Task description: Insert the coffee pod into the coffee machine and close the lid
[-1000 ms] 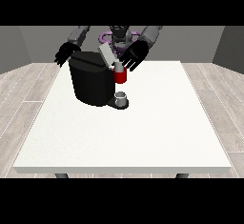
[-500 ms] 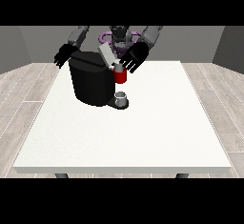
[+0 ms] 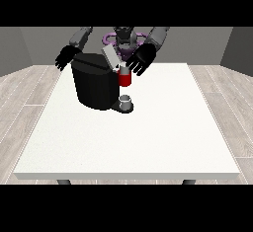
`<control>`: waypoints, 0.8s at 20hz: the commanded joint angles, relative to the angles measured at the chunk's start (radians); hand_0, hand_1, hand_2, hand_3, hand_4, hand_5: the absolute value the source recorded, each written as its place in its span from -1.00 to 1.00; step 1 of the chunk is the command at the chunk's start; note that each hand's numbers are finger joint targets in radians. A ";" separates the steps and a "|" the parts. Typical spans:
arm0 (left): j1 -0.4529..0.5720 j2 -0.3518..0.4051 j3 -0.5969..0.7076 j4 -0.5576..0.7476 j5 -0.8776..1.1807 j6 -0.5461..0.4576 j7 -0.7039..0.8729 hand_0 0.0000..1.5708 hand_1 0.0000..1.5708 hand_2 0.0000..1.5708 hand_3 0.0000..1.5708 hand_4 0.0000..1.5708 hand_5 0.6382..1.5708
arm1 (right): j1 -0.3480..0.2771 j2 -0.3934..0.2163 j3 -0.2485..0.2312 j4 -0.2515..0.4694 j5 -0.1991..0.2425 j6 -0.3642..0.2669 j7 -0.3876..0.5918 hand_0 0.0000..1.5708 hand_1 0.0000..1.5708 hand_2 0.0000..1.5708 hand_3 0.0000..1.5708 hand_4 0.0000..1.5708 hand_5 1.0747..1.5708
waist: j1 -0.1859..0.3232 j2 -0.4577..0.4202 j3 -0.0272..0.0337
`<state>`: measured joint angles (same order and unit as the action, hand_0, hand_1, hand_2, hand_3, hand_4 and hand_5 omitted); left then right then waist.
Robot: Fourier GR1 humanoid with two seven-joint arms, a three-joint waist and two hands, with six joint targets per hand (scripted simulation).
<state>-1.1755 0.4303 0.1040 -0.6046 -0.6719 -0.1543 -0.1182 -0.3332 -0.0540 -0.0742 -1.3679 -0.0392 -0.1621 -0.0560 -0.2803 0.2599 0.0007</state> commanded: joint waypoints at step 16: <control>0.043 0.001 -0.069 -0.003 -0.088 -0.012 -0.081 -1.00 -1.00 -1.00 -1.00 -1.00 1.00 | 0.011 0.015 -0.004 0.009 0.000 -0.022 -0.005 -1.00 -1.00 -1.00 -1.00 -0.52 1.00 | 0.017 0.011 -0.0004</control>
<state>-1.1558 0.4529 0.0633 -0.6006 -0.7360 -0.1685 -0.1771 -0.3115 -0.0327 -0.0490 -1.3854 -0.0275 -0.1753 -0.0541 -0.2855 0.2571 0.0015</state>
